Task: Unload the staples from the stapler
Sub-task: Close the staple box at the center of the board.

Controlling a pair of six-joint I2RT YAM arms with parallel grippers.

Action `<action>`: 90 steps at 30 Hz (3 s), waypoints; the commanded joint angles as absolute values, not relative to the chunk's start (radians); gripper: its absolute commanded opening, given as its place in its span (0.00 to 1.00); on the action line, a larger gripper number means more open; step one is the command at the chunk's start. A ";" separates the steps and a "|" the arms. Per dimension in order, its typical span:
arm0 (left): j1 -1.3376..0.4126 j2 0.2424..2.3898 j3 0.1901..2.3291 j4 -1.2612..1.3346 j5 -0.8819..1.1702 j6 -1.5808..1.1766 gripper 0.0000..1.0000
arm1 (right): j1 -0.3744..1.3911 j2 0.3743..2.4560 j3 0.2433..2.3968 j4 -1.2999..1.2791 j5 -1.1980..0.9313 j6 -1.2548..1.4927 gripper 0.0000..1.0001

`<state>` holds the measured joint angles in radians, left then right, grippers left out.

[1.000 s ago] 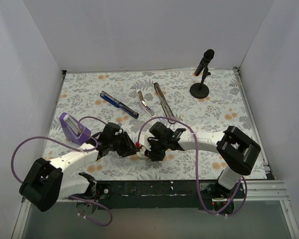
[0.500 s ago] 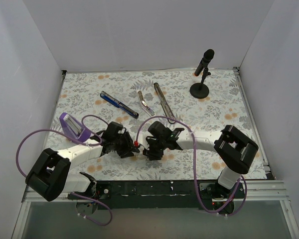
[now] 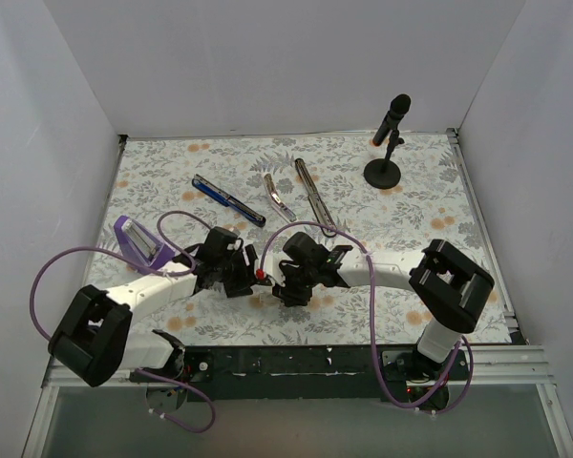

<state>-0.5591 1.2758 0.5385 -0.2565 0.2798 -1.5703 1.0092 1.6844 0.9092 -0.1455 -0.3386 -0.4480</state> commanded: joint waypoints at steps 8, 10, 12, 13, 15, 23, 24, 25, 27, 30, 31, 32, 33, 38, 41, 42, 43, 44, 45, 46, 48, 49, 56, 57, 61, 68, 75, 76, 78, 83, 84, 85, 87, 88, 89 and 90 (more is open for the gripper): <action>-0.554 1.103 0.729 -0.410 0.333 -0.835 0.67 | 0.924 1.559 0.804 -0.106 -0.342 -0.324 0.41; -0.554 1.065 0.750 -0.411 0.362 -0.751 0.67 | 0.902 1.549 0.793 -0.115 -0.337 -0.311 0.41; -0.555 1.039 0.744 -0.423 0.408 -0.585 0.69 | 0.881 1.542 0.788 -0.132 -0.318 -0.296 0.41; -0.555 1.032 0.735 -0.428 0.446 -0.512 0.70 | 0.871 1.539 0.788 -0.133 -0.313 -0.288 0.41; -0.555 1.020 0.701 -0.440 0.584 -0.271 0.70 | 0.844 1.529 0.784 -0.133 -0.313 -0.267 0.42; -0.615 1.041 0.578 -0.384 0.672 0.069 0.81 | 0.782 1.503 0.772 -0.112 -0.348 -0.235 0.42; -0.626 1.058 0.581 -0.380 0.667 0.101 0.81 | 0.779 1.503 0.769 -0.109 -0.359 -0.233 0.42; -0.630 1.081 0.586 -0.377 0.654 0.110 0.81 | 0.779 1.505 0.767 -0.101 -0.364 -0.232 0.42; -0.644 1.149 0.609 -0.377 0.599 0.118 0.81 | 0.778 1.508 0.764 -0.100 -0.374 -0.233 0.42; -0.656 1.184 0.618 -0.370 0.598 0.149 0.81 | 0.776 1.503 0.755 -0.092 -0.376 -0.232 0.42; -0.657 1.190 0.620 -0.364 0.598 0.152 0.81 | 0.775 1.499 0.746 -0.091 -0.374 -0.232 0.42; -0.660 1.198 0.623 -0.354 0.594 0.152 0.81 | 0.775 1.496 0.744 -0.089 -0.374 -0.233 0.42; -0.663 1.216 0.624 -0.353 0.589 0.152 0.80 | 0.773 1.494 0.744 -0.087 -0.376 -0.233 0.42; -0.681 1.272 0.634 -0.327 0.580 0.147 0.79 | 0.769 1.497 0.744 -0.083 -0.382 -0.233 0.42; -0.696 1.298 0.635 -0.301 0.551 0.141 0.79 | 0.767 1.500 0.742 -0.081 -0.387 -0.235 0.42; -0.703 1.305 0.638 -0.295 0.543 0.140 0.79 | 0.767 1.500 0.742 -0.081 -0.390 -0.233 0.42; -0.706 1.321 0.641 -0.293 0.537 0.141 0.79 | 0.767 1.500 0.742 -0.081 -0.391 -0.235 0.42; -0.707 1.327 0.643 -0.290 0.534 0.141 0.79 | 0.767 1.499 0.742 -0.080 -0.391 -0.236 0.42; -0.710 1.331 0.644 -0.288 0.534 0.143 0.79 | 0.765 1.500 0.744 -0.081 -0.391 -0.236 0.42; -0.712 1.336 0.643 -0.282 0.534 0.140 0.78 | 0.765 1.499 0.744 -0.080 -0.391 -0.235 0.42; -0.716 1.342 0.638 -0.264 0.531 0.132 0.77 | 0.764 1.499 0.744 -0.080 -0.393 -0.236 0.42; -0.716 1.342 0.634 -0.253 0.529 0.130 0.76 | 0.764 1.497 0.744 -0.080 -0.393 -0.236 0.42; -0.730 1.370 0.638 -0.230 0.520 0.123 0.71 | 0.762 1.502 0.739 -0.075 -0.399 -0.236 0.42; -0.735 1.373 0.637 -0.232 0.520 0.123 0.71 | 0.762 1.502 0.738 -0.074 -0.399 -0.236 0.42; -0.741 1.374 0.630 -0.230 0.522 0.121 0.69 | 0.759 1.499 0.736 -0.072 -0.400 -0.238 0.42; -0.752 1.390 0.626 -0.227 0.529 0.109 0.62 | 0.759 1.493 0.732 -0.069 -0.400 -0.236 0.42; -0.756 1.394 0.632 -0.227 0.525 0.104 0.54 | 0.758 1.494 0.729 -0.067 -0.402 -0.235 0.42; -0.756 1.394 0.630 -0.226 0.523 0.104 0.53 | 0.759 1.494 0.729 -0.066 -0.402 -0.235 0.42; -0.756 1.393 0.629 -0.227 0.520 0.103 0.51 | 0.759 1.497 0.730 -0.066 -0.405 -0.235 0.42; -0.756 1.390 0.627 -0.221 0.517 0.103 0.45 | 0.759 1.496 0.730 -0.064 -0.407 -0.235 0.42; -0.758 1.390 0.627 -0.221 0.517 0.103 0.45 | 0.759 1.497 0.730 -0.066 -0.407 -0.235 0.42; -0.758 1.390 0.629 -0.218 0.518 0.103 0.44 | 0.759 1.497 0.730 -0.066 -0.408 -0.235 0.42; -0.756 1.388 0.626 -0.218 0.522 0.101 0.41 | 0.759 1.497 0.730 -0.064 -0.408 -0.236 0.42; -0.758 1.388 0.626 -0.216 0.522 0.101 0.40 | 0.759 1.499 0.730 -0.066 -0.408 -0.235 0.42; -0.756 1.387 0.626 -0.216 0.520 0.100 0.38 | 0.759 1.497 0.730 -0.066 -0.410 -0.235 0.42; -0.758 1.387 0.624 -0.213 0.519 0.097 0.35 | 0.759 1.497 0.730 -0.067 -0.410 -0.236 0.42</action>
<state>-0.7502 1.4006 0.6109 -0.2348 0.5125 0.0959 0.7650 1.5265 0.7364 -0.1001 -0.3859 -0.2386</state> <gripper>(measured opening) 0.392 0.424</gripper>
